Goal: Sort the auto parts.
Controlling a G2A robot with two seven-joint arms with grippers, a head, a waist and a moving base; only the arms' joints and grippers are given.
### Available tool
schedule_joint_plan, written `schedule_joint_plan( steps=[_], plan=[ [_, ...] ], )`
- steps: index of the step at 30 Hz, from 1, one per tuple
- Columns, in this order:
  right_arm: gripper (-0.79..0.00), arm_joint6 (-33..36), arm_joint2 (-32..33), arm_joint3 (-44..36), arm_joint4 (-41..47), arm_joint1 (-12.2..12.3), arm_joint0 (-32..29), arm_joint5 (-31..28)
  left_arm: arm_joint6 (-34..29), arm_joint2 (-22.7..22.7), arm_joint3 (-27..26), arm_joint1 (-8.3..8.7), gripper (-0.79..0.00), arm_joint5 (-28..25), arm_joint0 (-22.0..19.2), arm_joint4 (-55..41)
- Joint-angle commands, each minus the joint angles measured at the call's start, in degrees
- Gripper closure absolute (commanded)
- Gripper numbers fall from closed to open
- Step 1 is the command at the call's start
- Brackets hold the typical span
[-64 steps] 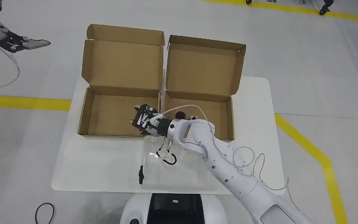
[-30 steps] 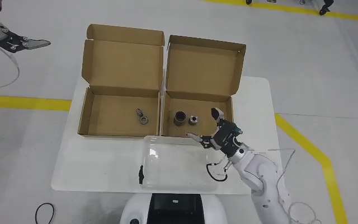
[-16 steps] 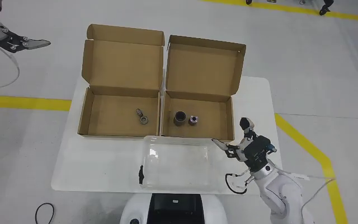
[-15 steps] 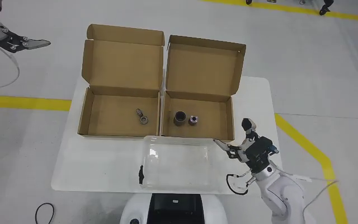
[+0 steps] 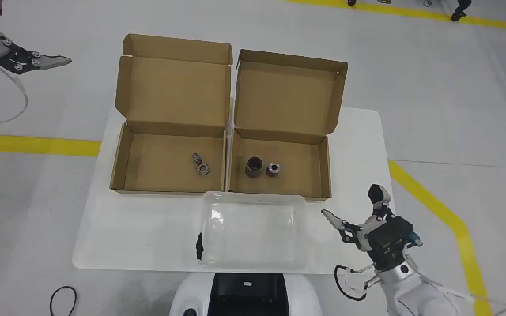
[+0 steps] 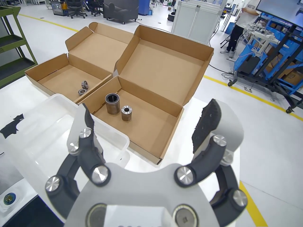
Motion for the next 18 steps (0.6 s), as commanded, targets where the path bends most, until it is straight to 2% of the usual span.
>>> schedule_joint_plan(
  steps=[1, 9, 18],
  plan=[
    [-0.785, 0.23, 0.28, -0.94, -0.29, 0.05, -1.13, 0.51, 0.0, 0.0, 0.0, 0.0, -0.785, 0.0, 0.0, 0.0],
    [-0.785, -0.11, 0.72, -3.08, -0.9, 0.24, -4.0, 1.83, 0.0, 0.0, 0.0, 0.0, -0.785, 0.0, 0.0, 0.0],
    [-0.785, 0.37, 0.31, -3.52, -1.19, 0.38, -4.04, 2.38, 0.0, 0.0, 0.0, 0.0, -0.785, 0.0, 0.0, 0.0]
  ],
)
